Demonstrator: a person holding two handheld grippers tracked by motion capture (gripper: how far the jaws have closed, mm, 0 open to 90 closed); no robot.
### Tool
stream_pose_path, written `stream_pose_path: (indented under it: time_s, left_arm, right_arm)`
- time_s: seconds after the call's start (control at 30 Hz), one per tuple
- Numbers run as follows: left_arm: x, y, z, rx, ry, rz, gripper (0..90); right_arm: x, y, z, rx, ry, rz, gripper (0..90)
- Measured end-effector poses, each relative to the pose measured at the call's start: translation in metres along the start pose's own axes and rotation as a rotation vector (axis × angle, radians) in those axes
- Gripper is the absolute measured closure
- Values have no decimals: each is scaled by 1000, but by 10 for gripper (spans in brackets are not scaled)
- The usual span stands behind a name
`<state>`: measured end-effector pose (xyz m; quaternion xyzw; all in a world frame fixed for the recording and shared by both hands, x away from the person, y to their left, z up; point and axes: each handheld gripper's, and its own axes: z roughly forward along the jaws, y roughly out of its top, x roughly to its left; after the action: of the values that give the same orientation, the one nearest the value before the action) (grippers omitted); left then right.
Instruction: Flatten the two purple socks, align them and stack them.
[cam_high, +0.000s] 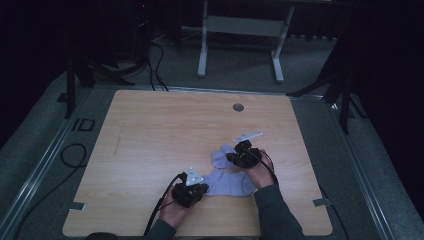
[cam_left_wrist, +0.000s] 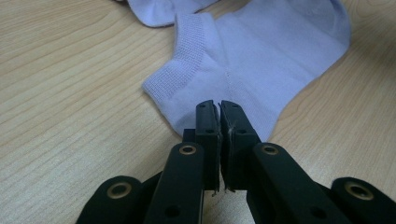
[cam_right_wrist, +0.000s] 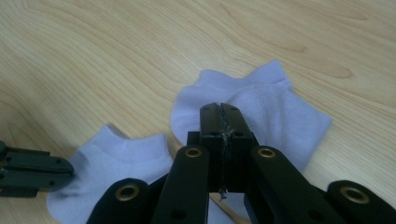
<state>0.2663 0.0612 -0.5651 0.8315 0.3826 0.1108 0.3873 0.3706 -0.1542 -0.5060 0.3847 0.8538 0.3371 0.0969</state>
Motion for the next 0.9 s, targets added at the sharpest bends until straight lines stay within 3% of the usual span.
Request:
stream_pose_path:
  time_s: [0.2,0.63,0.9]
  left_arm:
    - [0,0,0,-1,-1,-1,868]
    - [0,0,0,-1,-2,-2,866]
    - [0,0,0,-2,-4,-4,866]
  right_arm:
    - [-5,-6,-12,-19,-34,4,889]
    - [-27,-26,-27,-32,-55,76,886]
    - [-42,-41,-35,-26,-99,110,892]
